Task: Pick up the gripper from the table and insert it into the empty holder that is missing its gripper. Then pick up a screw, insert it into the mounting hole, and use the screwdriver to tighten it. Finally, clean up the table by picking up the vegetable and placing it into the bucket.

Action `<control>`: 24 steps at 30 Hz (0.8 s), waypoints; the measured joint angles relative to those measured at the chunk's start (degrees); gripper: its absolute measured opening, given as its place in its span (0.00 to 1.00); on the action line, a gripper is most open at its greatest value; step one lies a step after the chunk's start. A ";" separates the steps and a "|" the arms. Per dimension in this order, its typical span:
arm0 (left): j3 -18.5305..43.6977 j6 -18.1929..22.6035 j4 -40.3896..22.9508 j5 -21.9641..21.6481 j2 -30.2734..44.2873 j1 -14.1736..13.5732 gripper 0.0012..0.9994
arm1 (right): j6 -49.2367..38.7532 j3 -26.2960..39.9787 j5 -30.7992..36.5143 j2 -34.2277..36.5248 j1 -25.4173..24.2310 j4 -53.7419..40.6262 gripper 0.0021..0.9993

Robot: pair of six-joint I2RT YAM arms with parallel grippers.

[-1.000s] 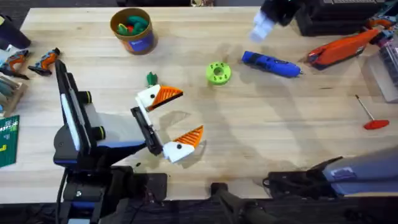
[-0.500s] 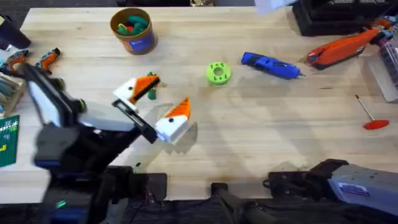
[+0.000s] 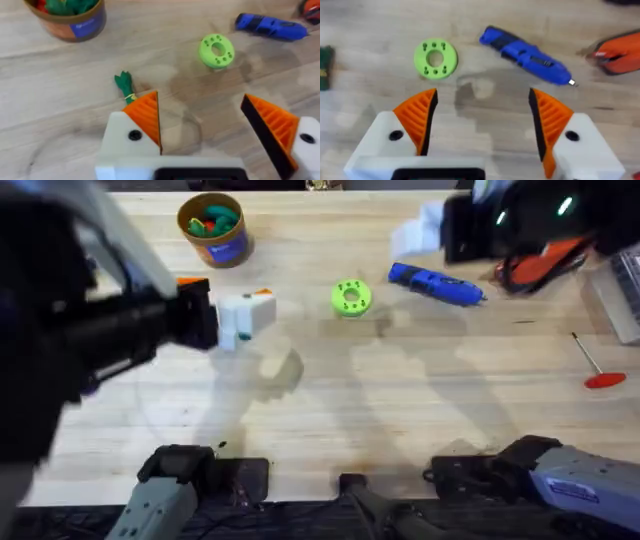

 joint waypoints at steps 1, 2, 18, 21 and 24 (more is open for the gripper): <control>1.78 0.05 -1.07 -0.73 2.64 0.00 0.99 | 0.73 -2.17 -0.16 -0.92 0.29 0.76 0.99; 3.41 0.15 -2.07 -1.44 5.10 0.00 0.99 | 1.53 -4.74 -0.34 -2.45 0.59 1.53 0.99; 8.60 1.40 -5.26 -17.93 24.14 -0.01 0.99 | 7.60 -31.87 -0.59 -41.97 0.73 2.68 0.99; 8.60 1.34 -3.93 -19.29 29.91 -0.02 0.99 | 7.77 -31.99 -0.59 -44.21 0.73 2.55 0.99; 8.65 1.27 -1.49 -19.62 36.46 0.00 0.99 | 7.82 -32.02 -0.59 -45.02 0.73 2.55 0.99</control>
